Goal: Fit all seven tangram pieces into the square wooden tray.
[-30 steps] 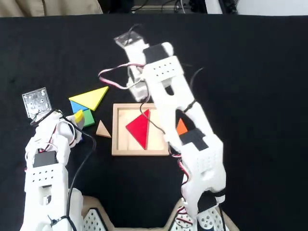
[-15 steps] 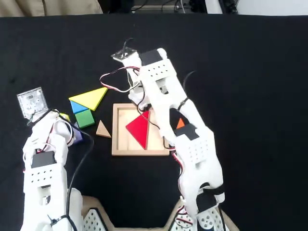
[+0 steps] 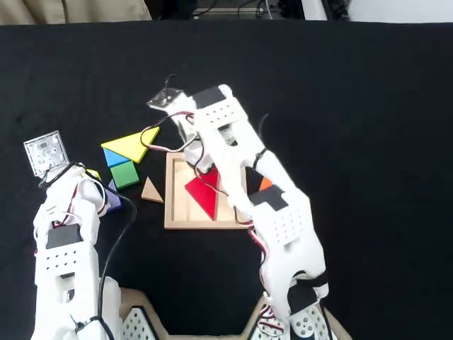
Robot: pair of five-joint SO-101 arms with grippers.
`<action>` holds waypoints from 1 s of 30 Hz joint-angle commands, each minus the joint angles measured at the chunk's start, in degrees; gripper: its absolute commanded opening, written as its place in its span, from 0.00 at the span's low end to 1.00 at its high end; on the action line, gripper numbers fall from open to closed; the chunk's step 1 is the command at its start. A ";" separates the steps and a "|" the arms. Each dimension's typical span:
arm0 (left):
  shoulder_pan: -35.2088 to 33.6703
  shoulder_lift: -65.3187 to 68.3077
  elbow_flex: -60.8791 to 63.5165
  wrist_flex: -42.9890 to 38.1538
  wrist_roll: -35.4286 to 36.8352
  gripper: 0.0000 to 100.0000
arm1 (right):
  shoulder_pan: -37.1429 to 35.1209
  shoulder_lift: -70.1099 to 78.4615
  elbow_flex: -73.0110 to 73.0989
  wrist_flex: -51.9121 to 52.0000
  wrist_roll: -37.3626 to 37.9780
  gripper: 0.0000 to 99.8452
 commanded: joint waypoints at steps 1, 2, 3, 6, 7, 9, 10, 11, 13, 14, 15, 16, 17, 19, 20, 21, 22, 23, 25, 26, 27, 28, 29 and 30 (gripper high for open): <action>-0.22 -0.88 -0.48 -1.05 0.00 0.03 | -1.23 -5.58 -0.04 -1.41 0.26 0.01; -0.22 -0.88 -0.48 -1.05 0.00 0.03 | -0.97 -5.32 0.48 -2.46 0.26 0.01; -0.22 -0.88 -0.48 -1.05 0.00 0.03 | -0.97 -4.79 1.36 -3.96 0.62 0.01; -0.22 -0.88 -0.48 -1.05 0.00 0.03 | -1.14 -2.33 4.18 -8.44 0.62 0.01; -0.22 -0.88 -0.48 -1.05 0.00 0.03 | -1.23 -1.80 4.70 -9.32 0.62 0.01; -0.22 -0.88 -0.48 -1.05 0.00 0.03 | -1.05 -1.36 4.88 -10.02 0.62 0.01; -0.31 -0.88 -0.48 -1.05 0.00 0.03 | -0.88 -1.36 4.88 -10.11 0.62 0.01; -0.31 -0.88 -0.48 -1.05 0.00 0.03 | -0.88 -1.36 4.88 -9.93 0.62 0.01; -0.31 -0.88 -0.48 -1.05 0.00 0.03 | -0.35 -1.27 5.32 -9.76 0.62 0.01; -0.31 -0.88 -0.48 -1.05 0.00 0.03 | -0.09 -1.01 5.41 -9.76 0.62 0.01; -0.31 -0.88 -0.48 -1.05 0.00 0.03 | 0.09 -0.92 5.58 -9.76 0.62 0.01; -0.31 -0.88 -0.48 -1.05 0.00 0.03 | 0.44 -0.84 6.02 -9.76 0.70 0.01; -0.31 -0.88 -0.48 -1.05 0.00 0.03 | 1.14 -0.66 6.55 -9.76 1.14 0.01; -0.40 -0.88 -0.48 -1.05 0.00 0.03 | 2.37 -0.40 7.60 -9.76 3.43 0.01; -0.48 -0.88 -0.48 -1.05 0.00 0.03 | 3.08 -0.31 8.04 -9.76 4.22 0.01; -0.48 -0.88 -0.48 -1.05 0.00 0.03 | 3.96 -0.31 9.01 -9.76 4.84 0.01; -0.48 -0.88 -0.48 -1.05 0.00 0.03 | 4.66 -0.57 9.98 -9.76 5.10 0.01; -0.48 -0.88 -0.48 -1.05 0.00 0.03 | 5.45 -0.75 10.68 -9.58 5.10 0.01; -0.40 -0.88 -0.48 -1.05 0.00 0.03 | 6.59 -1.54 11.74 -8.18 5.10 0.01; -0.40 -0.88 -0.48 -1.05 0.00 0.03 | 6.95 -2.07 12.09 -7.38 5.10 0.01; -0.31 -0.88 -0.48 -1.05 0.00 0.03 | 7.30 -2.68 12.62 -6.42 5.10 0.01; -0.31 -0.88 -0.48 -1.05 0.00 0.03 | 7.56 -3.47 13.14 -5.63 5.10 0.01; -0.31 -0.88 -0.48 -1.05 0.00 0.03 | 7.56 -4.35 13.67 -4.92 5.10 0.01; -0.31 -0.88 -0.48 -1.05 0.00 0.03 | 7.56 -5.41 14.46 -4.48 5.10 0.01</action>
